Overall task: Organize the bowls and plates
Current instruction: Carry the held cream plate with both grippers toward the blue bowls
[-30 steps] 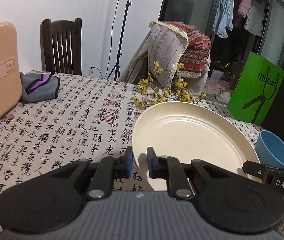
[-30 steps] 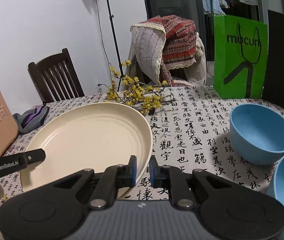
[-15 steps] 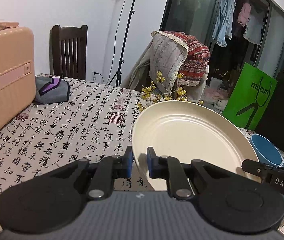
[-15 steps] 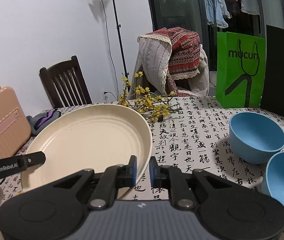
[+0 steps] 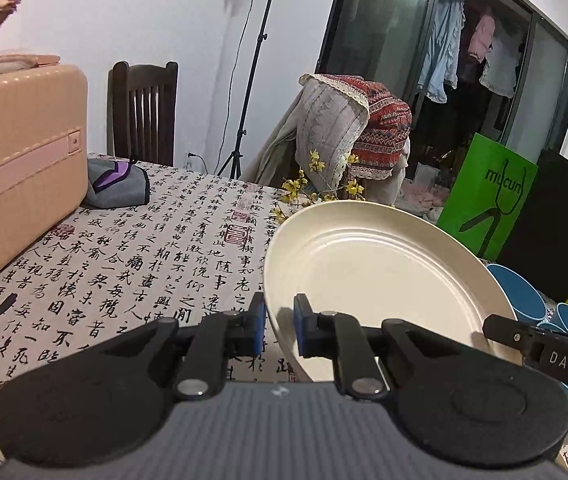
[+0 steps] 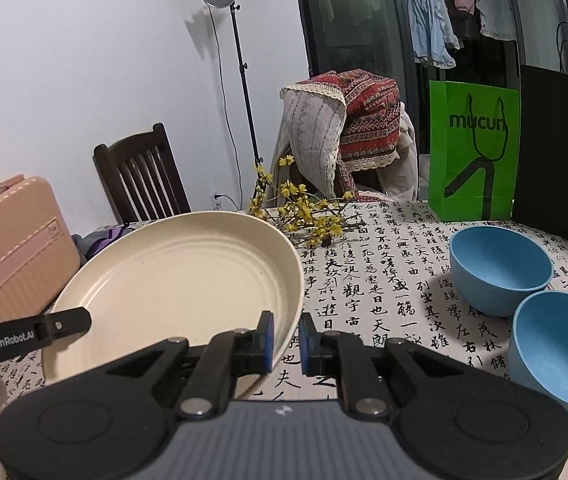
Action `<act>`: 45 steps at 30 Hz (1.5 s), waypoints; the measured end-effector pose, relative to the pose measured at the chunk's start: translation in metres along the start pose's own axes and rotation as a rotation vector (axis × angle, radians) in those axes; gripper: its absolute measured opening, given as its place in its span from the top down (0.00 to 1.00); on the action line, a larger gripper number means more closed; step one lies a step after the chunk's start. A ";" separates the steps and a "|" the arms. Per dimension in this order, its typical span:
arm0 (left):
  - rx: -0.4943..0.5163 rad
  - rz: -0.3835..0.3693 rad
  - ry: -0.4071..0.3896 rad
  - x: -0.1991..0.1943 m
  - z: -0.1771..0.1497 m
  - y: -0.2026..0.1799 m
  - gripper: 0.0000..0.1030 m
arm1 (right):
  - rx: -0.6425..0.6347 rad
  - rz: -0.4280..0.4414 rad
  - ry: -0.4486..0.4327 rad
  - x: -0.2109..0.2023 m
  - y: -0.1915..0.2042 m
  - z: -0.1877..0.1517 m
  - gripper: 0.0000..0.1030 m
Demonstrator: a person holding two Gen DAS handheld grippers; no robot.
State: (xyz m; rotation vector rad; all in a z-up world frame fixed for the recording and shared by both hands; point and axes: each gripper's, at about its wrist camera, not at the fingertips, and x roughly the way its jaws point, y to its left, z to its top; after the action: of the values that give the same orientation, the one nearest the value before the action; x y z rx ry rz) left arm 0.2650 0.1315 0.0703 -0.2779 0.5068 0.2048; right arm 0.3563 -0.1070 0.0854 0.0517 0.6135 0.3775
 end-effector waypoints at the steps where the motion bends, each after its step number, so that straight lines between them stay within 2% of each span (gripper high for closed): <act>1: 0.000 -0.001 -0.002 -0.002 -0.001 0.001 0.86 | 0.000 -0.001 -0.002 -0.002 0.001 0.000 0.88; 26: 0.011 -0.065 -0.039 -0.056 -0.030 -0.021 0.86 | 0.029 -0.011 -0.085 -0.068 -0.022 -0.029 0.88; 45: 0.033 -0.102 -0.043 -0.070 -0.048 -0.042 0.86 | 0.056 -0.042 -0.108 -0.095 -0.043 -0.052 0.88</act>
State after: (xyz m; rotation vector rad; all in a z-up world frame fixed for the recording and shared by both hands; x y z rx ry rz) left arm 0.1944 0.0684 0.0737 -0.2657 0.4519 0.1031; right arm 0.2695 -0.1850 0.0890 0.1120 0.5173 0.3147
